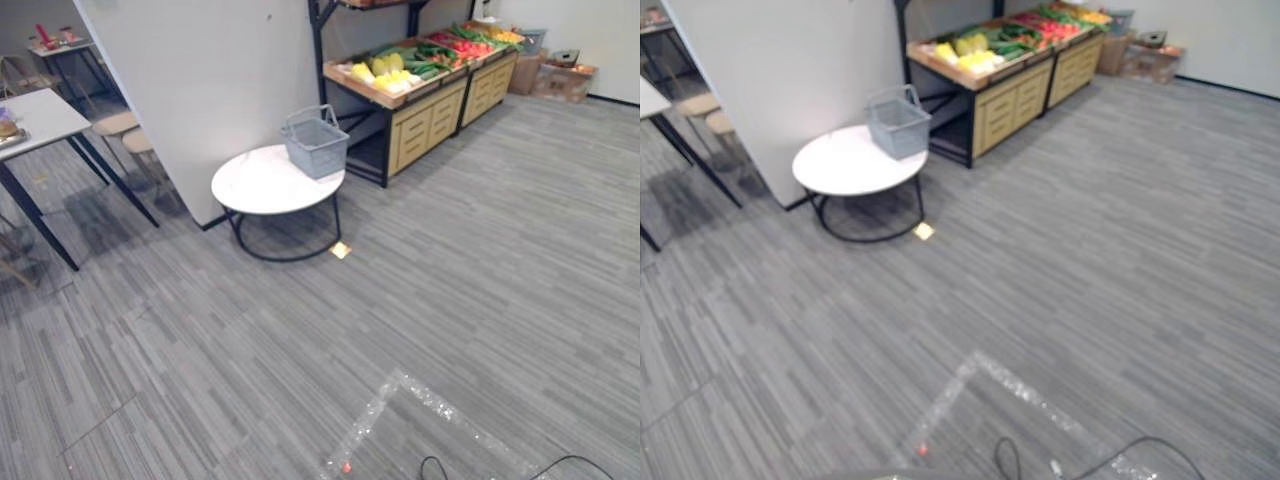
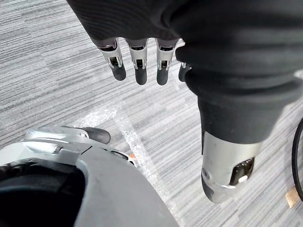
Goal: Pick vegetable in the basket
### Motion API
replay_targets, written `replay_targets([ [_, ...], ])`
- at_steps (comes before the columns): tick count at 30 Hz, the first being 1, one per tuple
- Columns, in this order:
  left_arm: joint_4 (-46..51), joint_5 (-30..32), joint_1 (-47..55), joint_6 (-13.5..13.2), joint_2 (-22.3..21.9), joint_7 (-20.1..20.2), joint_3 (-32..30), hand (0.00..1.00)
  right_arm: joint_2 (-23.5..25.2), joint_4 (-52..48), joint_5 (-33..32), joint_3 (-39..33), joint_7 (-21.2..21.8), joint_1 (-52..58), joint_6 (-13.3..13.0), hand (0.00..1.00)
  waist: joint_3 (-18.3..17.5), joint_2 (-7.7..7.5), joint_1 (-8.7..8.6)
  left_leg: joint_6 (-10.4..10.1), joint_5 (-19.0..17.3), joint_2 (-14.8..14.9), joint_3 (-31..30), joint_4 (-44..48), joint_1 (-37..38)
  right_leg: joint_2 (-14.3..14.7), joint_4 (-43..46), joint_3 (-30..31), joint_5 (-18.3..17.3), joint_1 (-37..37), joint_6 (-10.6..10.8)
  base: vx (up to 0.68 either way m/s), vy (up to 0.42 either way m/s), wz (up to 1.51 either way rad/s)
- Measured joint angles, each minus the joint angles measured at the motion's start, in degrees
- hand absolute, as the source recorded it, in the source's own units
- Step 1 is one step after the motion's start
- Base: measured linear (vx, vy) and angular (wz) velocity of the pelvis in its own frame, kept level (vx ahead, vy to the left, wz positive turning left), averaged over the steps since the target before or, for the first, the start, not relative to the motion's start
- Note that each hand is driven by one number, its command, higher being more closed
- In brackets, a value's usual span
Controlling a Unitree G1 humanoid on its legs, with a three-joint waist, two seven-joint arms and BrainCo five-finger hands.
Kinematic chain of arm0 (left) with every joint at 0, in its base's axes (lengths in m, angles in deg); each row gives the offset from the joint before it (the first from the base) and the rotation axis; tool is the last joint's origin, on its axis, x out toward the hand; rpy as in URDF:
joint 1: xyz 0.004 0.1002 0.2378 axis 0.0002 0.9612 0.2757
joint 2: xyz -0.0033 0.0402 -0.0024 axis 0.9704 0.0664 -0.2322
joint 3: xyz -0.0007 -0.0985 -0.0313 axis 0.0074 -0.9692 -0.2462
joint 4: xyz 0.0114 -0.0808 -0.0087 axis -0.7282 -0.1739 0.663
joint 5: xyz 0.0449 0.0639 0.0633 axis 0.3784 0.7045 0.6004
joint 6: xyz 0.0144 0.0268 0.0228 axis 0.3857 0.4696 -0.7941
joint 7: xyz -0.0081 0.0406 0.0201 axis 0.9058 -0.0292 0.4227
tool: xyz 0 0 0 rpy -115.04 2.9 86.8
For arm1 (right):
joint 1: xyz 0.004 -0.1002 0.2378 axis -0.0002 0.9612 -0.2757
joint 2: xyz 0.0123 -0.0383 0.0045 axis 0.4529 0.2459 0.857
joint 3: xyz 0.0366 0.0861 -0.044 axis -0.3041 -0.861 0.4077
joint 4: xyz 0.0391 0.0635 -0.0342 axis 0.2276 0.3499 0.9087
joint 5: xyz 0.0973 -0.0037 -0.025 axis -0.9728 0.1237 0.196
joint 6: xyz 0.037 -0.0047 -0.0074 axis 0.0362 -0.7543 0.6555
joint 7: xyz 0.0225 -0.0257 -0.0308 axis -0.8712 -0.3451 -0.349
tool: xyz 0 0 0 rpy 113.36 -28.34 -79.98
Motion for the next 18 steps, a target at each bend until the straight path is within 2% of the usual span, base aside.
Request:
replay_targets([
  [13, 0.02, 0.06, 0.02, -0.34, 0.04, 0.03, 0.1, 0.0, 0.11, -0.03, -0.1, -0.01, 0.0, 0.1, -0.05, 0.0, 0.14, -0.28, 0.1, 0.12, 0.49, 0.71, 1.37, -1.71, 0.98, 0.97, -0.03, 0.68, 0.21, -0.15, -0.33, 0.0, -0.013, -0.03],
  [18, 0.02, 0.12, 0.02, -0.3, 0.14, 0.05, -0.79, 0.0, 0.47, -0.04, -0.26, -0.07, 0.01, 0.02, -0.09, 0.0, 0.5, -0.92, 0.17, 0.1, 0.47, 0.66, 1.45, -1.85, 1.3, 0.95, -0.03, 0.83, 0.21, -0.01, -0.34, 0.0, -0.001, -0.01],
])
